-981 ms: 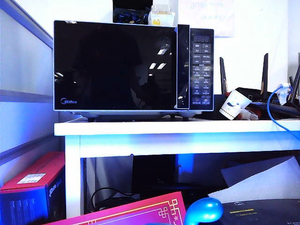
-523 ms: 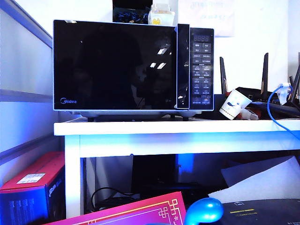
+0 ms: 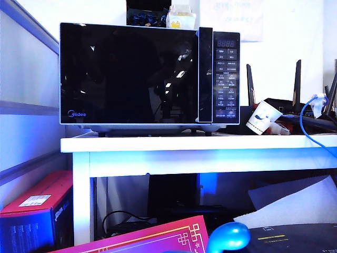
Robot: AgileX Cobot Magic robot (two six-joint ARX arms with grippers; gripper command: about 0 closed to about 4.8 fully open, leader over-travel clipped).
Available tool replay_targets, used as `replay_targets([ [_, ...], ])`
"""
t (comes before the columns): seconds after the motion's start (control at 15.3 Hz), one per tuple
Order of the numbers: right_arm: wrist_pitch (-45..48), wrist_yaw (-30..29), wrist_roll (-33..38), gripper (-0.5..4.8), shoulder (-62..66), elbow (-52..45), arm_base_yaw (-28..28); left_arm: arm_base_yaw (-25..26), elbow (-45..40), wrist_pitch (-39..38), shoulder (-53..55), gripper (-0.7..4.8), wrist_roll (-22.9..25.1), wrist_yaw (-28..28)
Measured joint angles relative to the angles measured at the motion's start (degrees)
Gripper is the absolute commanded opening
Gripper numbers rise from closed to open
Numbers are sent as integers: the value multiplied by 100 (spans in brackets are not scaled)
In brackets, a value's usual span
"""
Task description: Open the microwave door, place the box of snacks from the top of the microwave inside, then close the microwave door.
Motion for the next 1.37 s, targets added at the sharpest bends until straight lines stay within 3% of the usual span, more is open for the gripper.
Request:
replay_targets([
  [0.26,-26,-1005,-179,-6,1303,1047,4,0,2463,-1443,1563,-6,345,2234],
  [0.39,-39,-1473,-195,-6,1867,1318,15,-9,2990,-2159,1989,-6,387,3316],
  [0.46,-55,-1602,-199,-5,2124,1397,81,-20,3018,-2509,2076,-6,387,3517],
  [0.59,90,-1687,-214,-5,2483,1447,337,-214,3018,-2846,2140,-6,387,3206],
  [0.78,461,-1770,-203,-5,3106,1447,745,-560,3021,-2997,2199,-5,664,1543],
  [0.98,1130,-2319,-146,-4,3744,1447,1224,-968,3021,-2920,2269,-6,748,1362],
  [1.05,1357,-2083,-155,27,3960,1449,1469,-984,3021,-2844,2269,-6,754,1355],
  [1.18,1499,-1329,-564,295,4356,1440,2013,-973,3021,-2785,2291,-6,754,1338],
  [1.24,1694,-1091,-909,324,4555,1443,2205,-977,3021,-2752,2306,-6,752,1338],
  [1.37,2092,-651,-1150,324,5042,1447,2487,-960,3021,-2653,2315,-6,752,1333],
])
